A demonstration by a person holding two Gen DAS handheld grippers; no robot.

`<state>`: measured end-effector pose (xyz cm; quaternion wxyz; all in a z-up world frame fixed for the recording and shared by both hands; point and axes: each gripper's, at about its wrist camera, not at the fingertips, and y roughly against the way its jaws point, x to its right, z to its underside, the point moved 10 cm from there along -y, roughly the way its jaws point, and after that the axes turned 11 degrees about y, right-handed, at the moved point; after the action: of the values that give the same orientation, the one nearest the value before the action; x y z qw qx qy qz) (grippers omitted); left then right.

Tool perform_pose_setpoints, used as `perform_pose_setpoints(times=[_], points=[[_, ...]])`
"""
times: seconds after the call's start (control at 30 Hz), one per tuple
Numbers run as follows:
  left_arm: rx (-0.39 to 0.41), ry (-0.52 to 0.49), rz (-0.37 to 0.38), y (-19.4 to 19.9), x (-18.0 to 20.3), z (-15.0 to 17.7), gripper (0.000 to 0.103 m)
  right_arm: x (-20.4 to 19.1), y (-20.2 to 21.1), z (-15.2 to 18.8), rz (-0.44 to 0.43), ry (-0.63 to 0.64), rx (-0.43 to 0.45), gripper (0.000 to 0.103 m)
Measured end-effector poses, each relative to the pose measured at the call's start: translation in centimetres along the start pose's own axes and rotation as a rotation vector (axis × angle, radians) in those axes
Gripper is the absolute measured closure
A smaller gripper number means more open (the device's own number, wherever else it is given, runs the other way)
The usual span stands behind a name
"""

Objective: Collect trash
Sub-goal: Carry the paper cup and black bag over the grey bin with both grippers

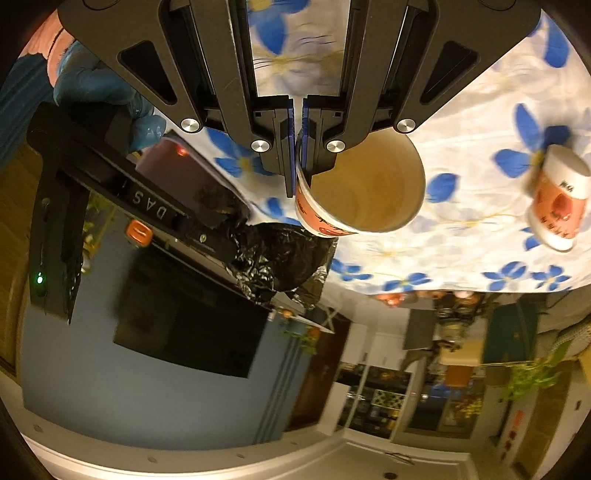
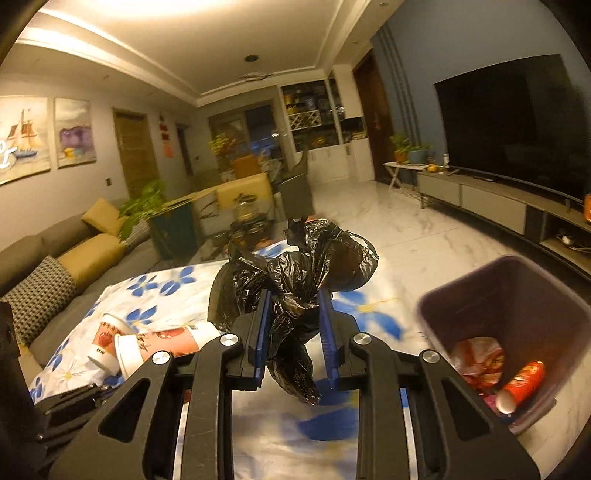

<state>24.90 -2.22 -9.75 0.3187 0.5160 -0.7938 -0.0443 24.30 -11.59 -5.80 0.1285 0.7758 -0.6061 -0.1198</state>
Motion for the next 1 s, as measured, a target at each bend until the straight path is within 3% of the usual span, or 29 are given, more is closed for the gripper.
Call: perform_pose_setpoints(times=[0.5,1.0], points=[[-0.099,-0.072,0.108,-5.0,6.6,3.4,0.101,7.2,3.3,0.9,0.153,-0.050,0.031,0.077],[-0.132,-0.086,0.116,-7.4,8.3,4.6,0.101,10.1,3.2,1.7,0.223,-0.084,0.023,0.077]])
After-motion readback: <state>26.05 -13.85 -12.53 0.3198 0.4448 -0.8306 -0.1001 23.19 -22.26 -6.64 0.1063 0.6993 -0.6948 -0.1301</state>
